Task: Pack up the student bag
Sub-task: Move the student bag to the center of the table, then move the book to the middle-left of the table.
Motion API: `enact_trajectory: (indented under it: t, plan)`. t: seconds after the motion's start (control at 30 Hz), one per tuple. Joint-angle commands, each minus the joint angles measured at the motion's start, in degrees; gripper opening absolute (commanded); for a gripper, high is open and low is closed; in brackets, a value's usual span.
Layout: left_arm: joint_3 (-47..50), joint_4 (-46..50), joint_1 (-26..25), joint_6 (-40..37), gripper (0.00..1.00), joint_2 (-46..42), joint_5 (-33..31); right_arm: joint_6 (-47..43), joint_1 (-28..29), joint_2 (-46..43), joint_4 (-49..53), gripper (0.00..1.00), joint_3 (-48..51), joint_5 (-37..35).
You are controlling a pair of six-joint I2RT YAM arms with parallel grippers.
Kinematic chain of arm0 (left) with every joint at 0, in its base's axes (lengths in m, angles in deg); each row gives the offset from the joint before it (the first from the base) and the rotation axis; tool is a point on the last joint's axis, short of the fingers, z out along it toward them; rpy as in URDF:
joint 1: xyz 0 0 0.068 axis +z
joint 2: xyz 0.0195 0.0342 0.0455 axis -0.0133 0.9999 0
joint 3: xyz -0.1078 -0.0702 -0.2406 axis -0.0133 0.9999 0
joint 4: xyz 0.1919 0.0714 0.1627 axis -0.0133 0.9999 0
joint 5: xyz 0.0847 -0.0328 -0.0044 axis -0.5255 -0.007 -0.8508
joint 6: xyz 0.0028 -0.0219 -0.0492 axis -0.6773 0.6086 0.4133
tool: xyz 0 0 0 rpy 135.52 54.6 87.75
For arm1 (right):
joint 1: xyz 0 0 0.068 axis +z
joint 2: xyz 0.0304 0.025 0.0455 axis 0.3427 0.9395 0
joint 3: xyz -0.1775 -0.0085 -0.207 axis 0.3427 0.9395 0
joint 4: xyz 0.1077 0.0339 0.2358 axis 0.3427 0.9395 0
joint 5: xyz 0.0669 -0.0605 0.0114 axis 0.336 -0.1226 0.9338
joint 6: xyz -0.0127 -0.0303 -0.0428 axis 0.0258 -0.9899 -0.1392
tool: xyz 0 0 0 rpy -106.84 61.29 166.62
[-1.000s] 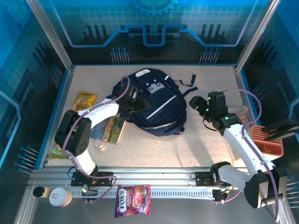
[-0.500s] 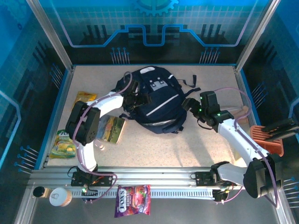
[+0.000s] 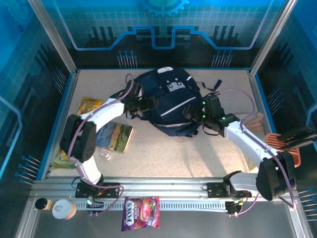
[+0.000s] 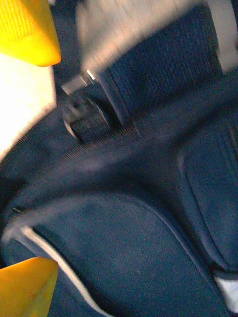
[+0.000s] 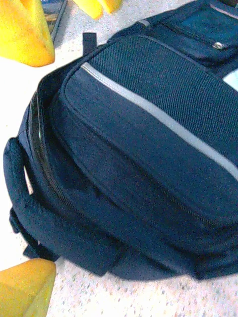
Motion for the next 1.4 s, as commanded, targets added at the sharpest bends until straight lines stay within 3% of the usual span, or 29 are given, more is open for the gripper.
enact_trajectory:
  t: [0.0,0.13,0.27,0.6,0.87,1.17,1.37]
  plan:
    - [7.82,2.25,4.69,3.51,0.99,-7.33,-5.37,-3.70,2.29,2.77,0.05,1.00,-4.05,-0.88]
    - [16.29,0.45,10.66,6.22,0.99,-11.81,-6.62,-6.06,5.68,6.40,0.82,1.00,-8.18,-2.13]
    - [18.71,-0.52,15.52,5.86,0.99,-11.14,-5.78,-6.40,7.63,8.95,0.57,1.00,-10.15,-1.45]
    - [14.55,0.18,16.73,-0.13,0.99,-2.69,-3.34,-5.54,8.53,11.39,-1.78,1.00,-10.47,2.65]
    - [18.26,-0.44,11.25,3.79,0.98,-2.50,2.86,-5.54,8.54,12.29,-1.87,1.00,-10.91,2.57]
    - [21.09,-11.12,-2.20,20.61,0.98,-5.19,8.59,-4.73,8.86,14.28,-2.74,1.00,-11.66,3.93]
    - [16.64,-7.06,-2.56,17.97,0.99,-8.44,9.00,-5.98,9.83,13.85,-1.96,1.00,-11.84,3.55]
